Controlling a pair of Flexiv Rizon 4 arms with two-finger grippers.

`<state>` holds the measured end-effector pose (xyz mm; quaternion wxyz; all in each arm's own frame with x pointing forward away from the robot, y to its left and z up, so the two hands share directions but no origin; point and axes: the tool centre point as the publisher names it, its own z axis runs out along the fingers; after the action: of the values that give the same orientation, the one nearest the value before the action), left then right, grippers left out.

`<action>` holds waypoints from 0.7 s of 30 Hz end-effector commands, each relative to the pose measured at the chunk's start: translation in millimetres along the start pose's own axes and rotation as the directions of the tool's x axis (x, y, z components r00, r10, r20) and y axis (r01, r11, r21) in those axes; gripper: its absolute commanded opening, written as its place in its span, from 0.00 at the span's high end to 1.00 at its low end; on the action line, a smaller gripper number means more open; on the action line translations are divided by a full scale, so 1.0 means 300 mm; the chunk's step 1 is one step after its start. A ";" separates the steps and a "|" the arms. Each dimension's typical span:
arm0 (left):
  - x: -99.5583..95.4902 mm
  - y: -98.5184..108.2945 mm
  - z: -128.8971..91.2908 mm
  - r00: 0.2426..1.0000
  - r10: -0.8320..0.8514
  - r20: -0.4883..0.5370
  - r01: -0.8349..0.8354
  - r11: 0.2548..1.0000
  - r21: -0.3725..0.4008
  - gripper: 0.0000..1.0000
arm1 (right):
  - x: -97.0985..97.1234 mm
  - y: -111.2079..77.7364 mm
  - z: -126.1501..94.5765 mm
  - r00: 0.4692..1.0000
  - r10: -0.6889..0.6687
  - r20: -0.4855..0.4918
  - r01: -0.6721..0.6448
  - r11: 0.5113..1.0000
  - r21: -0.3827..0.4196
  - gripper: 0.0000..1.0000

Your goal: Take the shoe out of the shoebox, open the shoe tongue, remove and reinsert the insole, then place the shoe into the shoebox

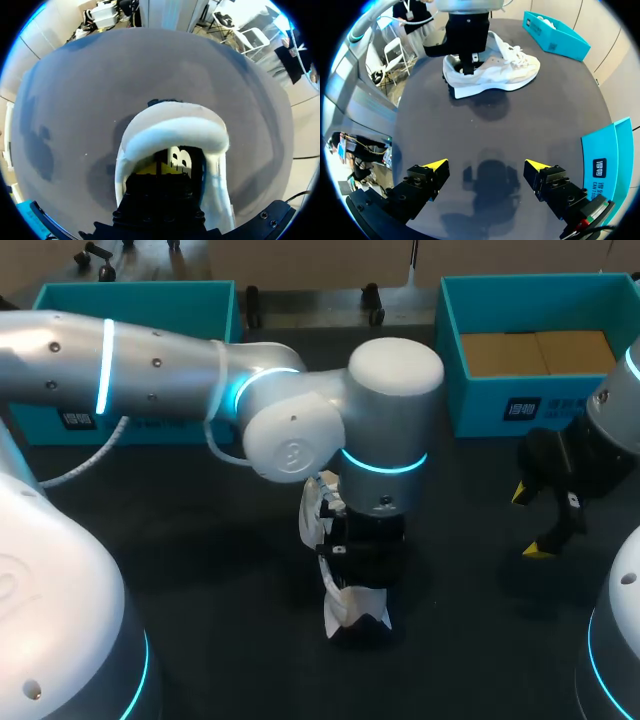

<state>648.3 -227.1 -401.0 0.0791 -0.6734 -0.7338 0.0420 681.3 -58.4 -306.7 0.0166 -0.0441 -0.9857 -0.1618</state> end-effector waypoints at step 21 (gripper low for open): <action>0.075 0.026 -0.079 0.993 -0.056 0.105 0.072 0.986 -0.148 1.00 | 0.003 0.000 0.002 1.000 0.000 0.002 0.000 1.000 0.002 0.00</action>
<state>662.8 -219.9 -396.2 0.0079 -0.6512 -0.7587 0.0174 681.3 -58.3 -306.7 0.0167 -0.0441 -0.9857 -0.1617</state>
